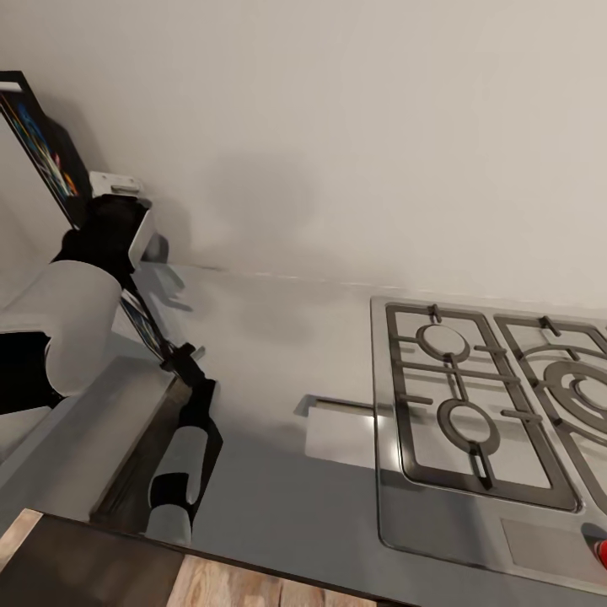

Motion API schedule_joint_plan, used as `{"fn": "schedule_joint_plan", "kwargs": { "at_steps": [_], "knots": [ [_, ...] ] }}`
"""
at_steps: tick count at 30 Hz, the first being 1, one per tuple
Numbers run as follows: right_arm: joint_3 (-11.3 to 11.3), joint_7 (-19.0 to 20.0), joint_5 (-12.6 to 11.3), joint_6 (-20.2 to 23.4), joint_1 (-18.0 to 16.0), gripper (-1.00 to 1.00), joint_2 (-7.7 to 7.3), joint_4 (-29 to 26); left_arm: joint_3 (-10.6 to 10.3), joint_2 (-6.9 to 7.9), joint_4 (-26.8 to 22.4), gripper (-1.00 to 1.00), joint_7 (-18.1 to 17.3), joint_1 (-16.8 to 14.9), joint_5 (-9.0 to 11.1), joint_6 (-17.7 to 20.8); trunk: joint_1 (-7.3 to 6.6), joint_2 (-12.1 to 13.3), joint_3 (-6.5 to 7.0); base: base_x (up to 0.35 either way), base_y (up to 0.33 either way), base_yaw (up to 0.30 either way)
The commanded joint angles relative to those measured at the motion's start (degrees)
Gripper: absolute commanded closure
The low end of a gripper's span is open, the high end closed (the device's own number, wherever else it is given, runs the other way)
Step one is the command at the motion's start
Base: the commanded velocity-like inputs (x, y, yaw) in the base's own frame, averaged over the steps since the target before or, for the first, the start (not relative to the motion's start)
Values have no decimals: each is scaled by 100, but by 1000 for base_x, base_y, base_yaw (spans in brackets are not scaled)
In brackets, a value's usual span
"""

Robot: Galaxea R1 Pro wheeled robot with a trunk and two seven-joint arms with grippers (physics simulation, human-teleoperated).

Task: Pick up the poster from the kitchen countertop and hang it on one of the wall nails in the kitchen.

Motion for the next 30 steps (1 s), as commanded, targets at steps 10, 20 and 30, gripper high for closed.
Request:
{"fn": "schedule_joint_plan", "kwargs": {
  "at_steps": [10,20,30],
  "knots": [
    [14,-25,-3,-4,3,-100,1,-9,10,3,-54,100,2,-2,-59,-64,0,-2,-3,-42,0,0],
    [22,-23,-1,-64,3,-100,-21,-11,10,3,-57,100,150,-2,-59,-66,0,-2,-3,-166,0,0],
    [18,-23,1,-108,3,-100,-17,-9,12,3,-69,100,150,-2,-54,-66,0,-2,-3,-216,0,0]
  ]
}}
